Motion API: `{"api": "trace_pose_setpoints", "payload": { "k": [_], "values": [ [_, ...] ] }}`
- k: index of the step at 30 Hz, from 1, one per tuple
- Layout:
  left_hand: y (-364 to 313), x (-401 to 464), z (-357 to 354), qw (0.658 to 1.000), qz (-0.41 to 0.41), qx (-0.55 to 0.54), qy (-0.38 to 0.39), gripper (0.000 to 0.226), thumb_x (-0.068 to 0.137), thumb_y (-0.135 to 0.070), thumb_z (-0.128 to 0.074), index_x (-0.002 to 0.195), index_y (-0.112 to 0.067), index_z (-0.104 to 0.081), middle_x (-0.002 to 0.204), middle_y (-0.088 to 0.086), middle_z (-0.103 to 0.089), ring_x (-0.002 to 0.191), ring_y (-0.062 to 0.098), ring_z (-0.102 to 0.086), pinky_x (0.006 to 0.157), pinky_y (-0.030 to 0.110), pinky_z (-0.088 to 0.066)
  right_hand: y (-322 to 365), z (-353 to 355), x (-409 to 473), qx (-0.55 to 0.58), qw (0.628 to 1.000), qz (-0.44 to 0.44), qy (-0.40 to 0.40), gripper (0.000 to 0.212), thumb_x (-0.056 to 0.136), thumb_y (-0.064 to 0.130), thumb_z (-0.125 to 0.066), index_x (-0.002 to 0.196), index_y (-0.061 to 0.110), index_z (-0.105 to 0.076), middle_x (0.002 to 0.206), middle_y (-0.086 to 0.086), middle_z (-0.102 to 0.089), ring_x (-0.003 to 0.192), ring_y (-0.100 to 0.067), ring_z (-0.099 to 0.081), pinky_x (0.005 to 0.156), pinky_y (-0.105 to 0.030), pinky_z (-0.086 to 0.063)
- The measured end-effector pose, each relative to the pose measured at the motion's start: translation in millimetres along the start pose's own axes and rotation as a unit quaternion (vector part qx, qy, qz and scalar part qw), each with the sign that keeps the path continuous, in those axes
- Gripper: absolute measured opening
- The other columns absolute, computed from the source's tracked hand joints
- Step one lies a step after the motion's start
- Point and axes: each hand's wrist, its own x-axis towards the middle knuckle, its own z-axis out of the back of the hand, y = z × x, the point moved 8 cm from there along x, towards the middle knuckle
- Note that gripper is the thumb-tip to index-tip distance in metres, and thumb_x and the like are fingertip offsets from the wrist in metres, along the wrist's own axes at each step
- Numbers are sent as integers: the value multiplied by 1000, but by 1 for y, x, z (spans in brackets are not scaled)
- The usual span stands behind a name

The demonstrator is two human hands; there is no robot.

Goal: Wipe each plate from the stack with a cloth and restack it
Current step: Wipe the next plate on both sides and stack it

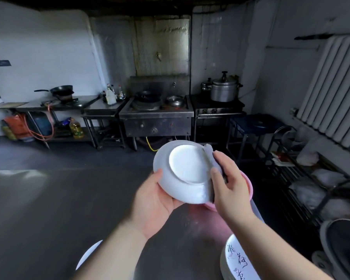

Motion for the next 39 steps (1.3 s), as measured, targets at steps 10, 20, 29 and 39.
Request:
{"api": "trace_pose_setpoints", "payload": {
  "k": [10, 20, 29, 39],
  "values": [
    [50, -8, 11, 992, -15, -5, -125, 38, 111, -16, -38, 140, -32, -57, 136, 9, -70, 120, 33, -70, 101, 53, -54, -10, -54, -88, -269, 951, 0, 153, 95, 91, 78, 14, 160, 14, 25, 169, 1, 34, 157, -30, 29, 124, -31, 22],
    [97, -7, -21, 994, 32, -22, -107, 39, 112, -14, -33, 140, -32, -53, 133, 9, -71, 115, 35, -72, 73, 45, -63, -47, 4, -81, -250, 967, 0, 54, 72, 107, 52, -19, 168, 14, -9, 175, -1, -4, 161, -28, -5, 130, -45, -11],
    [171, -16, -33, 992, 123, -9, -31, 51, 102, -12, -42, 150, -29, -50, 146, 10, -63, 131, 36, -62, 97, 62, -56, -102, 112, -54, -214, 965, -146, 29, 48, 105, 47, -46, 151, 37, -49, 144, 14, -59, 132, -10, -54, 110, -31, -44],
    [246, -14, -6, 946, 305, 105, -21, 47, 100, -20, -50, 145, -31, -57, 138, 12, -68, 109, 33, -70, 74, 42, -59, -188, 191, -91, -205, 843, -392, 307, 53, 101, 39, -45, 72, -1, -65, 67, -26, -68, 46, -27, -55, 47, -26, -42]
  ]
}}
